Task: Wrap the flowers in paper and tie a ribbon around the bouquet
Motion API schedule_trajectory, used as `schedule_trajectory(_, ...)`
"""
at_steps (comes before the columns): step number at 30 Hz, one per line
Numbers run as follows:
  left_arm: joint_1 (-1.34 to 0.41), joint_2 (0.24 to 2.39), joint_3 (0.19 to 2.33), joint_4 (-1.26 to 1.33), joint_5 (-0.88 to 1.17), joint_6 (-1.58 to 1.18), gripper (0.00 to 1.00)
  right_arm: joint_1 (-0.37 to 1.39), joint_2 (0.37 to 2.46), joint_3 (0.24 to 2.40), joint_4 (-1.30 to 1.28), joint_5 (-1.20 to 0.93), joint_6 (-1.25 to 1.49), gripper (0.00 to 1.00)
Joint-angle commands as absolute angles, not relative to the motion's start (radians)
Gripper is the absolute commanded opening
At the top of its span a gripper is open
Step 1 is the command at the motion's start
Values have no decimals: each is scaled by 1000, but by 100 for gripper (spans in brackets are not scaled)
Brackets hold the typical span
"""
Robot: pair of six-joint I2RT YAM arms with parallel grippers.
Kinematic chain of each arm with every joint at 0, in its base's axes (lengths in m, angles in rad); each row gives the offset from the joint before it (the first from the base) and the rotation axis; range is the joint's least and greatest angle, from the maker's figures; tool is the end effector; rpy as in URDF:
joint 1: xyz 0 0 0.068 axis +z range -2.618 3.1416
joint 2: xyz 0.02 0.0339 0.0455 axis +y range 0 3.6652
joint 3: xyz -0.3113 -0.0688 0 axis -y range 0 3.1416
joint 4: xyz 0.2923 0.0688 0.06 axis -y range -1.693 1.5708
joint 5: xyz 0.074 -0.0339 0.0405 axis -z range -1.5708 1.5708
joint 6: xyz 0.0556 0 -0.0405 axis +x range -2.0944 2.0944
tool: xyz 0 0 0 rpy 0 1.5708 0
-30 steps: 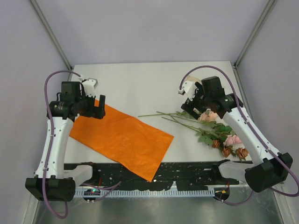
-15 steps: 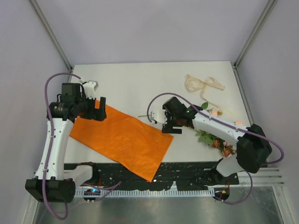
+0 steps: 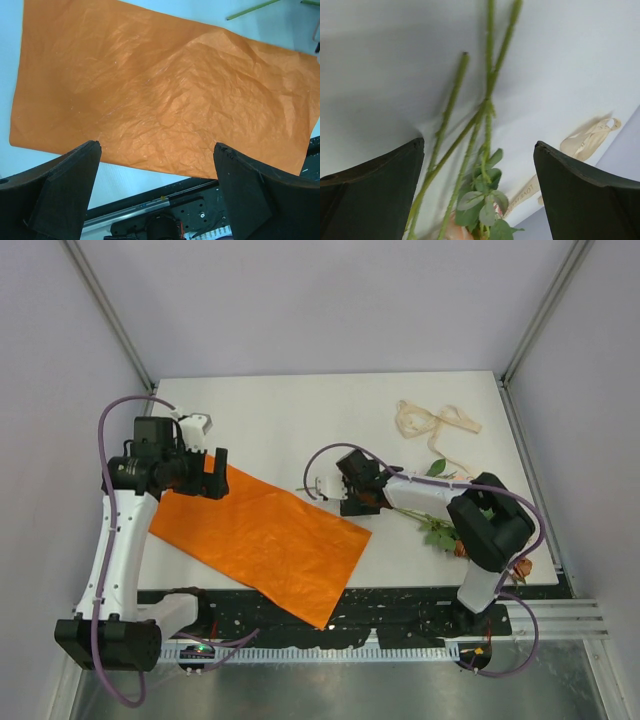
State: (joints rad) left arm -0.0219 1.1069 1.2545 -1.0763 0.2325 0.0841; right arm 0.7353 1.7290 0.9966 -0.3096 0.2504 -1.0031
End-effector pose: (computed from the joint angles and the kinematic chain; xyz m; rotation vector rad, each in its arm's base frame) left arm 0.2374 -0.0180 0.3916 0.2277 2.4726 -0.2640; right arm 0.2992 0.2521 0.1597 -1.9435 1.7592 -0.4215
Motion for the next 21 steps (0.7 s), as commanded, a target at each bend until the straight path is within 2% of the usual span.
schedule_trajectory(1,-17,1114,1264,-1077,250,81,100,629,1830,1080,-215,255,-1023,95)
schedule_trajectory(10,-17,1169,1270,-1071,259,86,100,358,2008,1288,-216,261,-1086,95)
schedule_trajectory(16,-15,1218,1252,-1065,284,77,100,235,2086,1524,-274,261,-1054,95)
schedule_trajectory(18,-5,1226,1232,-1055,296,34,100,215,2102,1621,-363,232,-1002,96)
schedule_trajectory(21,151,1206,1148,-999,428,-67,100,219,2030,1704,-573,16,-861,95)
